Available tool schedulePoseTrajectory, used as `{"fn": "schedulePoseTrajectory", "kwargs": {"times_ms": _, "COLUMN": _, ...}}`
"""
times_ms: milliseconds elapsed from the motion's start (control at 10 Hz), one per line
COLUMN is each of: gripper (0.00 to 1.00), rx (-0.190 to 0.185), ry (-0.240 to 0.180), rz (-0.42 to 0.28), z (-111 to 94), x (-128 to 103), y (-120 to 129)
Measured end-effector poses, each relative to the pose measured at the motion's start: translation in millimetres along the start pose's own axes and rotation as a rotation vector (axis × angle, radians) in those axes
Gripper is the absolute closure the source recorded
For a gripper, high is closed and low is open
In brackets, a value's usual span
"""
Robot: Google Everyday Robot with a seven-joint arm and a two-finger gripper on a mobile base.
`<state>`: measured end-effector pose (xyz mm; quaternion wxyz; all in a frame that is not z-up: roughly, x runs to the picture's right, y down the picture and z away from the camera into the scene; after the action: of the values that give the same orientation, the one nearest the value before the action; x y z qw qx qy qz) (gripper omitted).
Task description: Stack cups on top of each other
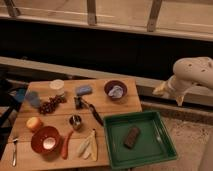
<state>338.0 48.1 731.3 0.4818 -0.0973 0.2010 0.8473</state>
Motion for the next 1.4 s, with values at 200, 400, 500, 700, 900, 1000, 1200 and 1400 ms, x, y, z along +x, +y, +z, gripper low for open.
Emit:
{"fn": "schedulePoseTrajectory", "kwargs": {"times_ms": 200, "gripper": 0.2, "rx": 0.002, "ry": -0.045, "rz": -0.059, "z": -3, "x": 3, "y": 7}}
{"fn": "schedulePoseTrajectory", "kwargs": {"times_ms": 400, "gripper": 0.2, "rx": -0.02, "ry": -0.086, "rz": -0.16, "z": -6, "x": 12, "y": 44}}
{"fn": "schedulePoseTrajectory", "kwargs": {"times_ms": 500, "gripper": 0.2, "rx": -0.029, "ry": -0.094, "rz": -0.194, "z": -7, "x": 18, "y": 60}}
{"fn": "schedulePoseTrajectory", "kwargs": {"times_ms": 700, "gripper": 0.2, "rx": -0.071, "ry": -0.102, "rz": -0.31, "z": -10, "x": 43, "y": 116}}
{"fn": "schedulePoseTrajectory", "kwargs": {"times_ms": 900, "gripper": 0.2, "rx": -0.092, "ry": -0.097, "rz": -0.364, "z": -11, "x": 57, "y": 137}}
{"fn": "schedulePoseTrajectory", "kwargs": {"times_ms": 1000, "gripper": 0.2, "rx": -0.09, "ry": -0.097, "rz": -0.363, "z": -11, "x": 57, "y": 135}}
{"fn": "schedulePoseTrajectory", "kwargs": {"times_ms": 1200, "gripper": 0.2, "rx": -0.091, "ry": -0.097, "rz": -0.366, "z": -11, "x": 57, "y": 137}}
{"fn": "schedulePoseTrajectory", "kwargs": {"times_ms": 1400, "gripper": 0.2, "rx": -0.091, "ry": -0.098, "rz": -0.367, "z": -11, "x": 57, "y": 137}}
